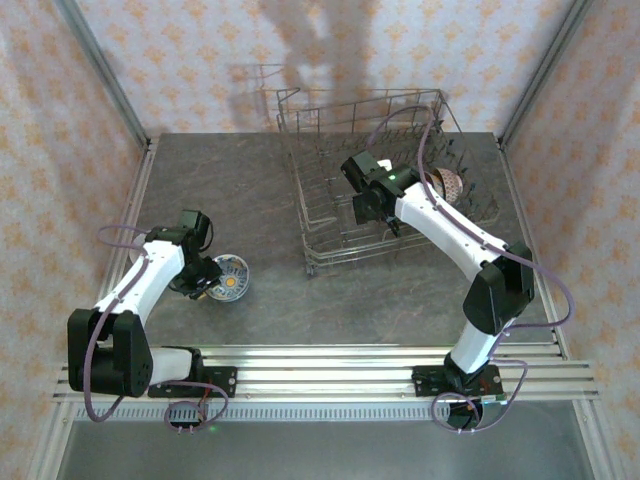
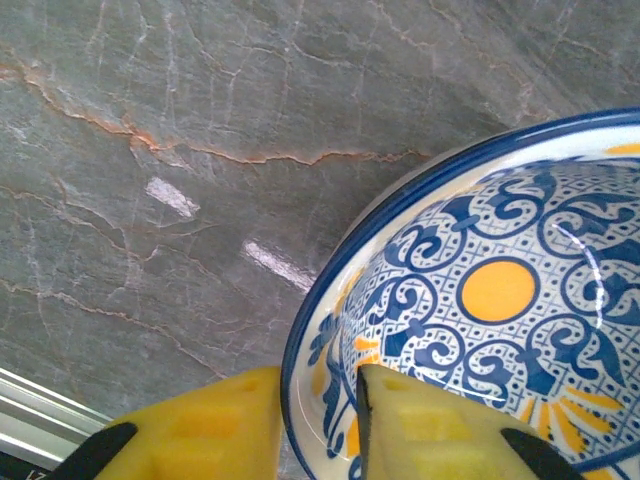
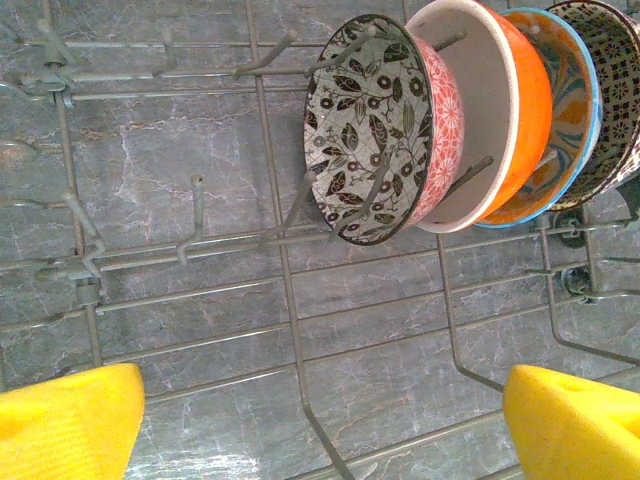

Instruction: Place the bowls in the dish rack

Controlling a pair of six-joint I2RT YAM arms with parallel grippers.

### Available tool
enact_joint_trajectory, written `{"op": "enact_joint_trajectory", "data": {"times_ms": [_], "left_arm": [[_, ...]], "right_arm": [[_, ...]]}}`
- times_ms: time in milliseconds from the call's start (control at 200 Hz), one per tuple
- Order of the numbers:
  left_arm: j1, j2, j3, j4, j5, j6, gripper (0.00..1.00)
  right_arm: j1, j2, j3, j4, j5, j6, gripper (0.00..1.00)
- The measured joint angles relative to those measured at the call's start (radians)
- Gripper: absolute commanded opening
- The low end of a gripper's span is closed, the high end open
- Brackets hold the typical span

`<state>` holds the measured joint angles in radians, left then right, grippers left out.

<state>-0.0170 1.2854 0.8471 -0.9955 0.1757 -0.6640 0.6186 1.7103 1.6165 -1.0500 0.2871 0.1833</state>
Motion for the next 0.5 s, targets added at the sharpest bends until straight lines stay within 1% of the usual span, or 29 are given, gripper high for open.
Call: {"op": "enact_joint_trajectory", "data": {"times_ms": [65,165,240,320,500], "left_arm": [[0.000,0.000,0.000,0.000,0.000,0.005,0.21],[0.000,0.000,0.000,-0.001,0.000,0.010,0.14],[0.000,0.000,0.000,-0.002,0.000,0.015,0.07],[0.000,0.000,0.002,-0.003,0.000,0.019,0.03],[0.000,-0.035,0.003,-0.004,0.000,0.018,0.00]], "right_arm": [[0.000,0.000,0.000,0.000,0.000,0.003,0.92],[0.000,0.000,0.000,0.000,0.000,0.004,0.92],[0.000,0.001,0.000,0.000,0.000,0.005,0.92],[0.000,0.002,0.000,0.000,-0.001,0.006,0.92],[0.000,0.003,0.003,0.000,-0.001,0.006,0.92]]}}
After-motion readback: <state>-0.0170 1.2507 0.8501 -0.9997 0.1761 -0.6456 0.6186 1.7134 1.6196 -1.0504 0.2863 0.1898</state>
